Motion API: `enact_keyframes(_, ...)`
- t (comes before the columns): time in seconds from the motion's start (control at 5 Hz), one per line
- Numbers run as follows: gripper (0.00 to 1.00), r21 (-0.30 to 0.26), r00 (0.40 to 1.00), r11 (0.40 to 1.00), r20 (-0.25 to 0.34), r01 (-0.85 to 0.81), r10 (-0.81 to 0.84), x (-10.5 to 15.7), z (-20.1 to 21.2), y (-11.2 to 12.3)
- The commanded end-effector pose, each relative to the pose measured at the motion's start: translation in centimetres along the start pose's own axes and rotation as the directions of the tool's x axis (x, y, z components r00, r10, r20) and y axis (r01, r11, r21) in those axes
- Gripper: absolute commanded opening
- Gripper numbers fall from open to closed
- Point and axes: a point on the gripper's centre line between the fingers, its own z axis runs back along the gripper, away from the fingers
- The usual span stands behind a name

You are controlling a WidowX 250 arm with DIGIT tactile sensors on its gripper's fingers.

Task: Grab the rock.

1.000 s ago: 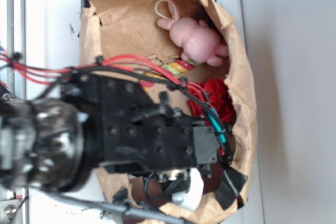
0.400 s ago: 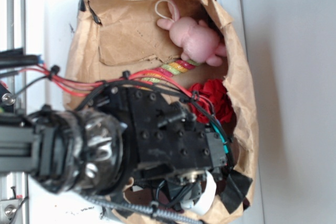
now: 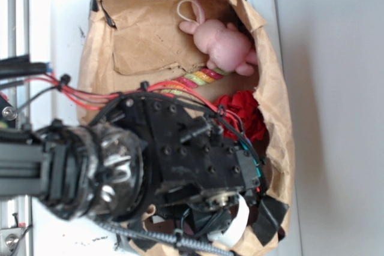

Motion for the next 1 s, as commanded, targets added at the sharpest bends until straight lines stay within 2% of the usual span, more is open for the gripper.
enact_keyframes(0.0, 1.0, 0.042, 1.0, 0.999, -0.004, 0.024, -0.024, 1.1, 0.4, 0.4)
enact_keyframes(0.4, 1.0, 0.035, 0.999, 0.999, -0.047, 0.022, -0.021, 0.8, -1.2, 0.0)
enact_keyframes(0.6, 0.0, 0.05, 0.999, 0.999, -0.032, 0.007, -0.006, 0.5, -1.0, -0.1)
enact_keyframes(0.8, 0.0, 0.062, 1.0, 0.998, -0.026, -0.004, 0.006, 0.4, -0.6, -0.1)
